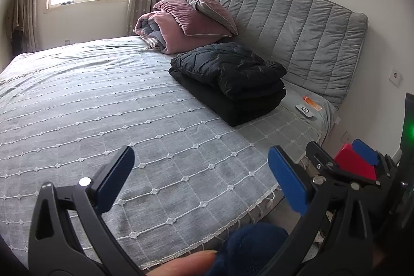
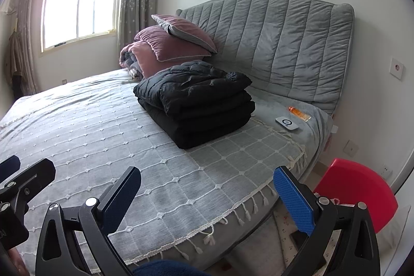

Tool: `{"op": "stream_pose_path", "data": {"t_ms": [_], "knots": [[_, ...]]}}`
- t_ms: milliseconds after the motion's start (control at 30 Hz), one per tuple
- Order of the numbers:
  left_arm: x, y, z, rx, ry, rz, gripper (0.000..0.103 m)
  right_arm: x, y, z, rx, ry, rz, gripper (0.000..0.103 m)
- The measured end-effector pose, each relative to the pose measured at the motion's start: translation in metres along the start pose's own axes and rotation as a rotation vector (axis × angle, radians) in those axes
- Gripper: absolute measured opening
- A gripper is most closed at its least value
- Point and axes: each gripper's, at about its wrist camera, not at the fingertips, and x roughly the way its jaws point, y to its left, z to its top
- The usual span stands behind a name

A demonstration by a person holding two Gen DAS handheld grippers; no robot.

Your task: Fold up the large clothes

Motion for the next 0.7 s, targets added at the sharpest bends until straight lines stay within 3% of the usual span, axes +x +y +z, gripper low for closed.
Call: {"op": "stream_pose_path", "data": {"t_ms": [700], "knots": [[0.0058, -0.0002, -0.0011, -0.007, 0.016, -0.003, 0.103, 0.0066, -0.003, -0.0011, -0.006, 0.007, 0.008, 0.103]]}}
